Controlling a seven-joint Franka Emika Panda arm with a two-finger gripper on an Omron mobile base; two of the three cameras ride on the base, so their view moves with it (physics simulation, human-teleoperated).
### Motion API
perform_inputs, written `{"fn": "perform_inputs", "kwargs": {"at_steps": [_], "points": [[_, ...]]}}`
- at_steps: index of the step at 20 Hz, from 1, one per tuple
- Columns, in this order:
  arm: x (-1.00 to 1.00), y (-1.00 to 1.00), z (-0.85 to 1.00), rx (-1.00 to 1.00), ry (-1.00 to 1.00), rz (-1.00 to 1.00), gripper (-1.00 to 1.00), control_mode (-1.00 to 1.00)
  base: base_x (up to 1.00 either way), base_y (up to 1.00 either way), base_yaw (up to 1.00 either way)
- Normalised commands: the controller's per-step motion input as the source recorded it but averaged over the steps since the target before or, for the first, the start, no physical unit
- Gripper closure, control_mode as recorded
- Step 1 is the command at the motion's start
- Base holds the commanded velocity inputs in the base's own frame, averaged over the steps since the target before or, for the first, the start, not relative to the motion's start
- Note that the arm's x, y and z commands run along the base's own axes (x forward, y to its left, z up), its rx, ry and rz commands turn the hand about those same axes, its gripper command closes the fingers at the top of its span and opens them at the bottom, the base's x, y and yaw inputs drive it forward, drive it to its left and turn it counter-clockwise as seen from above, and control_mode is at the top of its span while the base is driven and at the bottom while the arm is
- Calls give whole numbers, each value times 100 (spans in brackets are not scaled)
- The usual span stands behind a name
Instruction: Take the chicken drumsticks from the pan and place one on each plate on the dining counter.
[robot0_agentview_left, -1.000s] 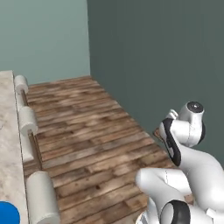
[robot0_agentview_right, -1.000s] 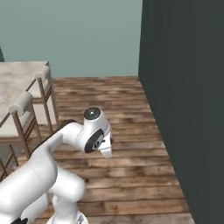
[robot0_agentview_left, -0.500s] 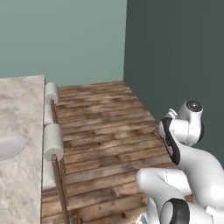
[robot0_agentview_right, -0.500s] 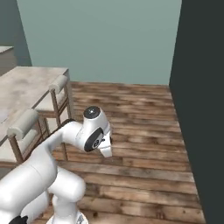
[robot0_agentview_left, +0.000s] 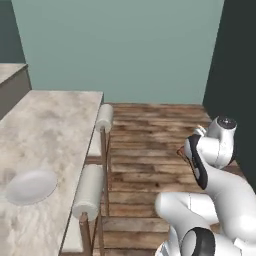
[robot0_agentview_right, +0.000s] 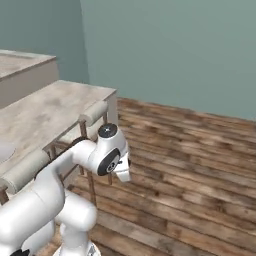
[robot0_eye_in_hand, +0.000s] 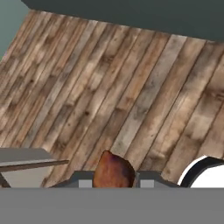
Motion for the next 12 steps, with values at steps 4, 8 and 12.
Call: {"fn": "perform_inputs", "kwargs": {"at_steps": [4,8,12], "points": [[0,0,0,0,0,0,100,100,74,0,77],[0,0,0,0,0,0,100,100,52,0,95],[0,0,0,0,0,0,100,100,50,0,97]]}}
